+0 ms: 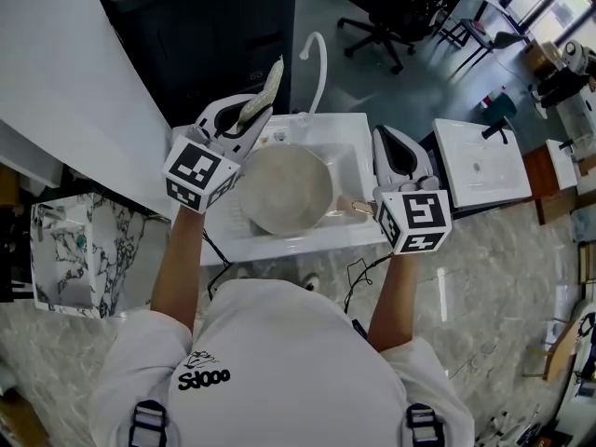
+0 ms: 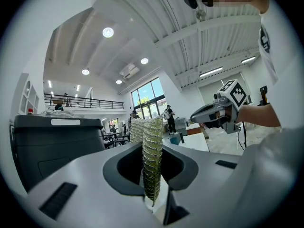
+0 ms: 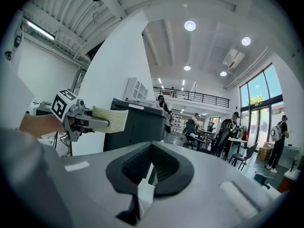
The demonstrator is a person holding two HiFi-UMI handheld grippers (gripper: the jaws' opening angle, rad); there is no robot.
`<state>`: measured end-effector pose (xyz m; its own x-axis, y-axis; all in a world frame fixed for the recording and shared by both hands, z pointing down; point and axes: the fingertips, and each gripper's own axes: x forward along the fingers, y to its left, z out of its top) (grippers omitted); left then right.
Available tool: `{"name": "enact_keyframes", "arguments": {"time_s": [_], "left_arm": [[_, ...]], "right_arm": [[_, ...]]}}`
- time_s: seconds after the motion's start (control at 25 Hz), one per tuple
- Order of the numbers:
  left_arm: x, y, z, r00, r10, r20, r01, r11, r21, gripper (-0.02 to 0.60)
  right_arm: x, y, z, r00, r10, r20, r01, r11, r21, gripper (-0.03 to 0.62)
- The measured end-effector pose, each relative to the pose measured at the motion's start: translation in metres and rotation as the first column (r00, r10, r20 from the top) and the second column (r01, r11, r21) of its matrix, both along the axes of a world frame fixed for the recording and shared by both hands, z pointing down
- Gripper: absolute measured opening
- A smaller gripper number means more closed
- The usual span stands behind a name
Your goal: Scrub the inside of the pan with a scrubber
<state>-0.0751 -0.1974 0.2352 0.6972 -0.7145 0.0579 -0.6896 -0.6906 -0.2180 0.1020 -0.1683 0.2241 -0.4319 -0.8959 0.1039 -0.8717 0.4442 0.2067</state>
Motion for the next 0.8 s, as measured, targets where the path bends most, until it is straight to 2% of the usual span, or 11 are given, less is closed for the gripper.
{"name": "enact_keyframes", "arguments": {"time_s": [0.8], "left_arm": [[0.009, 0.012, -0.001, 0.999, 0.016, 0.029, -0.016, 1.000, 0.004, 0.063]], "right_arm": [[-0.002, 0.009, 0.001, 1.000, -0.011, -0.005, 0.011, 1.000, -0.002, 0.008]]}}
